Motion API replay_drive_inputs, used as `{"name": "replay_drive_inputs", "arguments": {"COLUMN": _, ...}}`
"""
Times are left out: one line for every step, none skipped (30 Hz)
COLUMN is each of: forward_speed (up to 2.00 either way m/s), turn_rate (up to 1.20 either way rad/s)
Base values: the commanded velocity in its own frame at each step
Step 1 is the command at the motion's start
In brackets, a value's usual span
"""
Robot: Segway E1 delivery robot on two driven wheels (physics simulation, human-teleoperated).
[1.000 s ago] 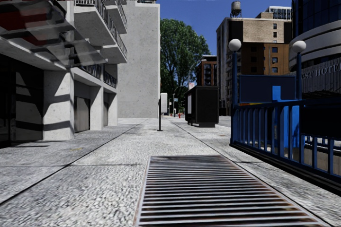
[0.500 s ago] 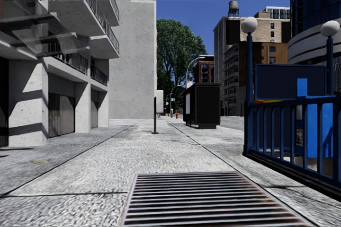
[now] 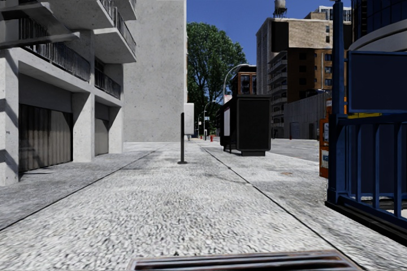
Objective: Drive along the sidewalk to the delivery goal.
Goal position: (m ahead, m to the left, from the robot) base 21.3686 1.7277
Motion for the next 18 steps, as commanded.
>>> {"name": "replay_drive_inputs", "arguments": {"forward_speed": 2.00, "turn_rate": 0.00}}
{"name": "replay_drive_inputs", "arguments": {"forward_speed": 2.00, "turn_rate": -0.03}}
{"name": "replay_drive_inputs", "arguments": {"forward_speed": 2.00, "turn_rate": -0.04}}
{"name": "replay_drive_inputs", "arguments": {"forward_speed": 2.00, "turn_rate": -0.04}}
{"name": "replay_drive_inputs", "arguments": {"forward_speed": 2.00, "turn_rate": -0.04}}
{"name": "replay_drive_inputs", "arguments": {"forward_speed": 2.00, "turn_rate": -0.08}}
{"name": "replay_drive_inputs", "arguments": {"forward_speed": 2.00, "turn_rate": -0.14}}
{"name": "replay_drive_inputs", "arguments": {"forward_speed": 2.00, "turn_rate": -0.22}}
{"name": "replay_drive_inputs", "arguments": {"forward_speed": 2.00, "turn_rate": -0.22}}
{"name": "replay_drive_inputs", "arguments": {"forward_speed": 2.00, "turn_rate": -0.26}}
{"name": "replay_drive_inputs", "arguments": {"forward_speed": 2.00, "turn_rate": -0.27}}
{"name": "replay_drive_inputs", "arguments": {"forward_speed": 2.00, "turn_rate": -0.28}}
{"name": "replay_drive_inputs", "arguments": {"forward_speed": 2.00, "turn_rate": -0.28}}
{"name": "replay_drive_inputs", "arguments": {"forward_speed": 2.00, "turn_rate": -0.28}}
{"name": "replay_drive_inputs", "arguments": {"forward_speed": 2.00, "turn_rate": -0.28}}
{"name": "replay_drive_inputs", "arguments": {"forward_speed": 2.00, "turn_rate": -0.28}}
{"name": "replay_drive_inputs", "arguments": {"forward_speed": 2.00, "turn_rate": -0.28}}
{"name": "replay_drive_inputs", "arguments": {"forward_speed": 2.00, "turn_rate": -0.28}}
